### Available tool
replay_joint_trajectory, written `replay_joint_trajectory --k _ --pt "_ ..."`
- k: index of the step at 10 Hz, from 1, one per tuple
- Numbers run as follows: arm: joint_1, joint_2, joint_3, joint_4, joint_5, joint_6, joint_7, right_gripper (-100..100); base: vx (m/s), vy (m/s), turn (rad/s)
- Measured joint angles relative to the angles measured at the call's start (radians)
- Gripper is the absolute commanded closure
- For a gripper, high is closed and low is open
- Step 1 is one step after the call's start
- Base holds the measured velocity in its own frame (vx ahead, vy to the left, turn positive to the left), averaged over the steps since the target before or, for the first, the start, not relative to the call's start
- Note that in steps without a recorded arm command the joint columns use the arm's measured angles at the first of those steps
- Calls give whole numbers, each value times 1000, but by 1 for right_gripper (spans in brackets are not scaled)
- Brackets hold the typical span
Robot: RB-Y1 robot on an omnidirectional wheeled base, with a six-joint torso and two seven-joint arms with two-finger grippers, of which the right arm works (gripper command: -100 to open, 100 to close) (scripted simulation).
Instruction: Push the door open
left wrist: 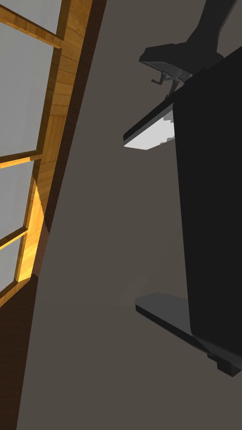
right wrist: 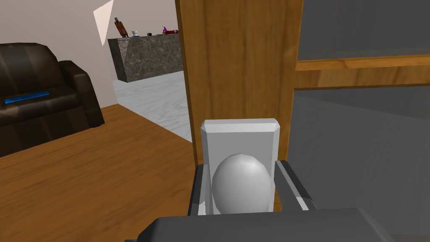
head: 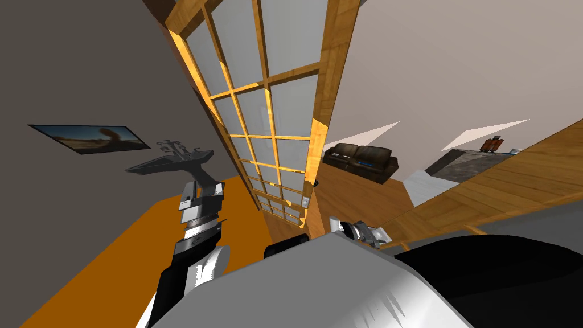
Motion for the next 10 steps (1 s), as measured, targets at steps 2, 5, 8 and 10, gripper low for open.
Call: replay_joint_trajectory --k 2,5,8,10 --pt "-14 -28 -10 44 -8 -19 -14 100 -1 -105 33" --pt "-27 -42 -48 85 -51 -55 -23 100 2 -152 70" --pt "-18 -46 -74 71 -79 -73 -7 100 1 -107 34" --pt "6 -22 -100 12 -111 -79 24 100 13 -143 42"
